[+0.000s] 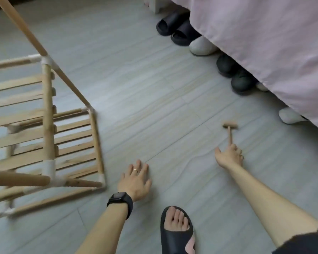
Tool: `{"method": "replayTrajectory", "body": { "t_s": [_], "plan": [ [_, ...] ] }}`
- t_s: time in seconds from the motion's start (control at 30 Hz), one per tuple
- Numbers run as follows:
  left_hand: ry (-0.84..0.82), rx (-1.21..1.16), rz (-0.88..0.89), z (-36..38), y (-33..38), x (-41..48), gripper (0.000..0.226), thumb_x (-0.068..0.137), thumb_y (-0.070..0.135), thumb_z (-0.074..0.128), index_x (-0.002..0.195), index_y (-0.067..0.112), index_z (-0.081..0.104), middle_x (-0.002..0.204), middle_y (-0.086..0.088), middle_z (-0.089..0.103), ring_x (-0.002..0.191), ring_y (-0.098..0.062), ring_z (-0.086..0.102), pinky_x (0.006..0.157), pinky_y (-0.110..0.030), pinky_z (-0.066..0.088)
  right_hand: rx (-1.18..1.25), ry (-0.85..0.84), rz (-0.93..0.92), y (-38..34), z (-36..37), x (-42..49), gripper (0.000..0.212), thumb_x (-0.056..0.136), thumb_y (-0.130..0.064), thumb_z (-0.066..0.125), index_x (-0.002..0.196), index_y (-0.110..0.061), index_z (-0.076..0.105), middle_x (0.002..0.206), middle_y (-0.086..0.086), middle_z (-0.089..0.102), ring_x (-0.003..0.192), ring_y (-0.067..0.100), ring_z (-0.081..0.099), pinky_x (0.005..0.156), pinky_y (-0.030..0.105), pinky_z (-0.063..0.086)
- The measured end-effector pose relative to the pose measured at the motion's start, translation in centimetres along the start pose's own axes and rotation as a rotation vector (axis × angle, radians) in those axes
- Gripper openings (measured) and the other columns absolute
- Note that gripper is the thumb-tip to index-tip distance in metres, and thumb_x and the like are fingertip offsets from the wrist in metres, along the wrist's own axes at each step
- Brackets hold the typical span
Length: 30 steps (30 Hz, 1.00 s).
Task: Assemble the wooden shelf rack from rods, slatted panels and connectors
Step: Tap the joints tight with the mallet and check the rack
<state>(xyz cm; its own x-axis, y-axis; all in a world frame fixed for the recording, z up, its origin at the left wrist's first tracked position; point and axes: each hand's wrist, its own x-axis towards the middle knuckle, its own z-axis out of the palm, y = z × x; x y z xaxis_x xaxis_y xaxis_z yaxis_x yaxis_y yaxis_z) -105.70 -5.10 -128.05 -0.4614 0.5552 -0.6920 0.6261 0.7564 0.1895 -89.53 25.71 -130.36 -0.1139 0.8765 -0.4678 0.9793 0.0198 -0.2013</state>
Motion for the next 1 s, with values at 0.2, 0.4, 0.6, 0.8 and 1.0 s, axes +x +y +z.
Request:
{"method": "replayTrajectory", "body": {
  "t_s": [0.2, 0.4, 0.6, 0.8, 1.0],
  "plan": [
    [-0.047, 0.004, 0.008, 0.0, -0.2, 0.9, 0.063, 0.102, 0.049, 0.034, 0.159, 0.027, 0.018, 0.17, 0.001, 0.0, 0.153, -0.027, 0.012, 0.118, -0.045, 0.027, -0.194, 0.046, -0.068, 0.4, 2.5, 0.5, 0.045, 0.098, -0.017, 0.056, 0.133, 0.002, 0.035, 0.141, 0.032, 0.044, 0.128, 0.047, 0.049, 0.101, 0.045, 0.042],
    [-0.069, -0.209, -0.039, -3.9, 0.0, -1.0, 0.061, 0.103, 0.036, 0.042, 0.159, 0.02, 0.023, 0.156, -0.013, 0.038, 0.137, -0.031, 0.045, 0.107, -0.041, 0.043, 0.107, -0.308, -0.198, -2.4, 2.3, -7.4, 0.027, 0.104, -0.019, 0.046, 0.122, 0.0, 0.05, 0.115, 0.019, 0.07, 0.095, 0.032, 0.068, 0.085, 0.037, 0.051],
    [0.3, -0.375, 0.187, -11.2, 2.1, -8.3, 0.077, 0.1, 0.047, 0.053, 0.16, 0.037, 0.006, 0.139, 0.001, 0.048, 0.122, -0.025, 0.055, 0.095, -0.035, 0.044, 0.663, -0.712, -0.445, -3.4, -2.1, -19.8, 0.024, 0.107, -0.012, 0.046, 0.117, -0.008, 0.067, 0.076, -0.003, 0.055, 0.054, 0.01, 0.04, 0.049, 0.02, 0.03],
    [0.531, -0.708, 0.253, -19.0, 2.5, -18.4, 0.016, 0.104, 0.038, 0.05, 0.112, 0.025, 0.054, 0.089, -0.001, 0.067, 0.07, -0.022, 0.075, 0.071, -0.042, 0.06, 1.158, -0.711, -0.598, -6.1, -13.6, -25.8, 0.016, 0.096, -0.015, 0.064, 0.1, -0.006, 0.077, 0.083, 0.012, 0.068, 0.05, 0.01, 0.045, 0.048, 0.019, 0.037],
    [0.74, -0.782, 0.481, -22.7, 3.3, -29.6, 0.02, 0.101, 0.045, 0.056, 0.107, 0.025, 0.057, 0.084, 0.012, 0.076, 0.064, -0.013, 0.074, 0.052, -0.023, 0.056, 1.318, -0.531, -0.895, -13.9, -23.8, -34.0, 0.042, 0.097, -0.047, 0.063, 0.09, -0.008, 0.077, 0.065, -0.003, 0.057, 0.052, 0.012, 0.05, 0.049, 0.022, 0.045]
  ]
}}
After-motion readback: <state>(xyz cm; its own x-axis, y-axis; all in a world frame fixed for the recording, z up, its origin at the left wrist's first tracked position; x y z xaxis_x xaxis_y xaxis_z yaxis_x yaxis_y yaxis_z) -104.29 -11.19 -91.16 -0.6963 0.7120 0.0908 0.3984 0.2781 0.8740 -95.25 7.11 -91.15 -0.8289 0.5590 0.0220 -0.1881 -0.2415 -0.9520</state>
